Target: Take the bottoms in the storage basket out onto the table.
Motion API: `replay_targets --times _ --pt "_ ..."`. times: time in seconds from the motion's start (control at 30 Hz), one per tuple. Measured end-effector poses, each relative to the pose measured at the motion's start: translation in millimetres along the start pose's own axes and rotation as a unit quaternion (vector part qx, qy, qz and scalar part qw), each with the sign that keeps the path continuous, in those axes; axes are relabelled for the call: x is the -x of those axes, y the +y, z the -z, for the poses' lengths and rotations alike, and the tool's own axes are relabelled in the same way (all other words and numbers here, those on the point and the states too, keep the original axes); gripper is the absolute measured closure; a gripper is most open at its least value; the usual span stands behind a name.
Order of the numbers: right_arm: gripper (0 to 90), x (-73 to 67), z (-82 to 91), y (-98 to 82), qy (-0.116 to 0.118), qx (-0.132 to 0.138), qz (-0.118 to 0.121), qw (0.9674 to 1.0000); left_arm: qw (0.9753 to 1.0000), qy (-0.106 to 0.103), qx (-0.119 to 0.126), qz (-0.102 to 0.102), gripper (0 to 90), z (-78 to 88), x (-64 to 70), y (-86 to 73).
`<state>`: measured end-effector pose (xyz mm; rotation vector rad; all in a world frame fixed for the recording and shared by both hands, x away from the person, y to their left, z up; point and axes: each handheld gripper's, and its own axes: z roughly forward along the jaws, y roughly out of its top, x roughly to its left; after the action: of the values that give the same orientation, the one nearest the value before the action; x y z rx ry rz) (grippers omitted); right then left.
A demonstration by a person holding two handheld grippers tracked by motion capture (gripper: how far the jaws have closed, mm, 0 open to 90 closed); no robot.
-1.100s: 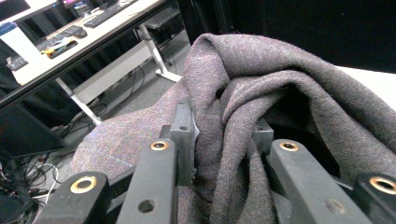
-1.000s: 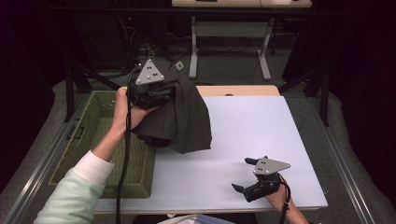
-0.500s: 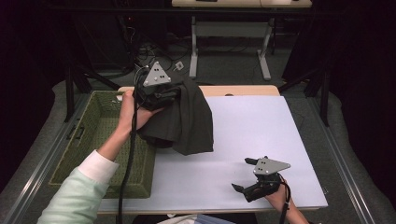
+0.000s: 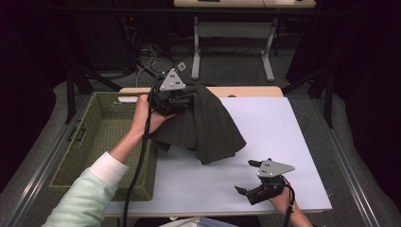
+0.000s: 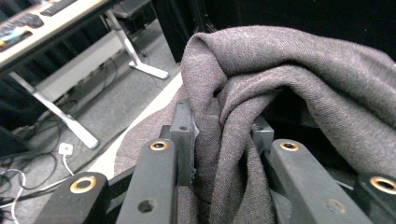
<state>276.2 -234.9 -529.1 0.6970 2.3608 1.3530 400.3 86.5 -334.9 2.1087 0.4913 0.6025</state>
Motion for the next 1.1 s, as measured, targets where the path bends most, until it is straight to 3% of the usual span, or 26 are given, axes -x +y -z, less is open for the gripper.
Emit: replay_targets --times 0.47,1.1 --pt "0.4 -0.3 0.2 0.1 0.000 0.000 0.003 1.0000 0.9997 -0.006 -0.021 -0.006 71.4 -15.0 6.6 -3.7" --pt "0.4 0.0 0.1 -0.1 0.000 -0.001 0.003 1.0000 0.9973 -0.015 -0.071 -0.011 70.5 -33.9 8.9 -15.3"
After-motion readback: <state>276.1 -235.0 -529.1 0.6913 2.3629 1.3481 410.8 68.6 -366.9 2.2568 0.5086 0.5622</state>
